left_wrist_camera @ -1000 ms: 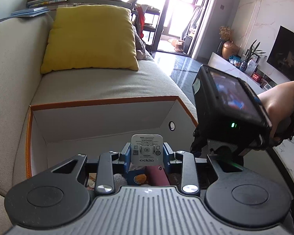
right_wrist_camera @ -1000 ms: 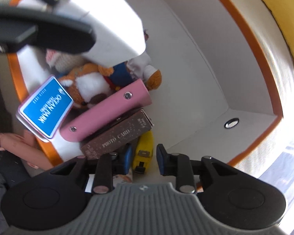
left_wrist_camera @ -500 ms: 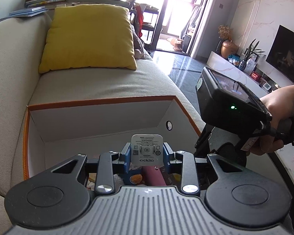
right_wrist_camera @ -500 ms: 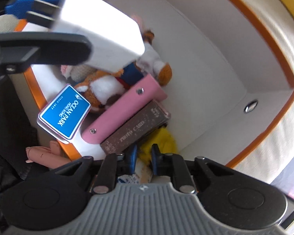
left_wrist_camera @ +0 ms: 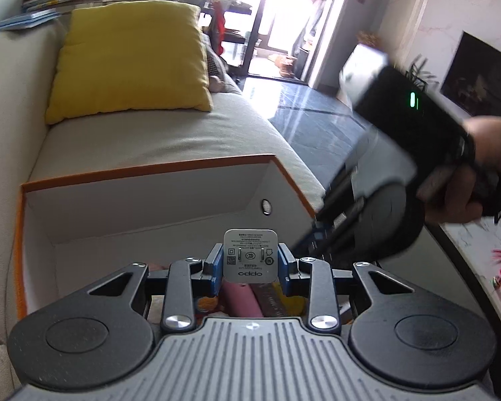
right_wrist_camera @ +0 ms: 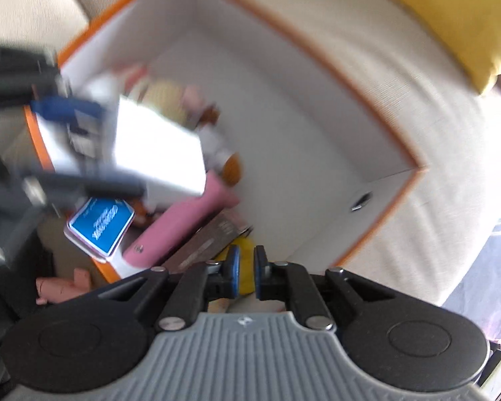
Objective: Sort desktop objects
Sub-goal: 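Lower the white charger into the shoebox and open the left gripper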
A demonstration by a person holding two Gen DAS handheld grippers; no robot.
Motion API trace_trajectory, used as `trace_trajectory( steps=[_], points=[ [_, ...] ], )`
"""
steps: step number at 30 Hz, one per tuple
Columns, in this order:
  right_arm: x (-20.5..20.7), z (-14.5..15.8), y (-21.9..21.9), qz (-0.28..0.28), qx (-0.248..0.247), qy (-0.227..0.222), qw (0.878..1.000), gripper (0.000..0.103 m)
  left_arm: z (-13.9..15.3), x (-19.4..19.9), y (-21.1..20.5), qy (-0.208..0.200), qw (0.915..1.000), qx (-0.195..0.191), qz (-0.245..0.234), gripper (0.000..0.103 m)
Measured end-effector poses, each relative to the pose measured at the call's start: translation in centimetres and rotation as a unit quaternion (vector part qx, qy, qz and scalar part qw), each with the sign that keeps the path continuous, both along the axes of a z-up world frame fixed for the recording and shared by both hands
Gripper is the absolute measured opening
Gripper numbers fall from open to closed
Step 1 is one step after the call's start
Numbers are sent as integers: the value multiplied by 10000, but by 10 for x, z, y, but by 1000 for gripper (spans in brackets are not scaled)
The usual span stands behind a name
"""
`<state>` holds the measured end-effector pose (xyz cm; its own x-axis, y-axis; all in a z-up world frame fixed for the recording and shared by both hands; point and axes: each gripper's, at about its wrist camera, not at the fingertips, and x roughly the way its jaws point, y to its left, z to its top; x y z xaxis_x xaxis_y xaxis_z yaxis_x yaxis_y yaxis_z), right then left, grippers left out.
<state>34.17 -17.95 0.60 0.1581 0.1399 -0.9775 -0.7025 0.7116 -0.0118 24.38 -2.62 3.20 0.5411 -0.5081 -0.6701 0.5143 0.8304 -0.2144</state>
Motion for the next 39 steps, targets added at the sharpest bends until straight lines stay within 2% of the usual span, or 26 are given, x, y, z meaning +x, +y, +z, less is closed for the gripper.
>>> trace_trajectory(
  steps=[3,7,11,12,15,17,20,27,31,39],
  points=[
    [-3,20,-14,-223,162,-436,9987,10,-3,1,-19,128,9996,39,-264,37],
    [0,37,-31,-490,252,-901,9944,10,-16,12,-41,568,9975,91,-411,37],
    [8,40,-39,-809,249,-1055,9908,10,-33,21,-55,1001,9938,140,-459,37],
    [5,48,-53,-882,269,-1056,9901,10,-36,23,-58,1088,9929,170,-443,37],
    [7,29,-43,-948,264,-1044,9897,10,-45,31,-66,1336,9900,325,-328,37],
    [6,18,-51,-952,254,-1024,9898,10,-49,32,-73,1282,9896,533,-379,36],
    [2,17,-56,-972,253,-1017,9897,10,-57,34,-82,1348,9861,805,-545,37],
    [0,12,-64,-1060,156,-983,9894,11,-68,33,-103,988,9767,1417,-1271,37],
    [-2,7,-65,-1059,116,-916,9901,11,-72,31,-108,1063,9745,1462,-1328,37],
    [-6,0,-67,-1029,79,-727,9920,13,-65,30,-107,1042,9765,1266,-1402,42]
  ],
)
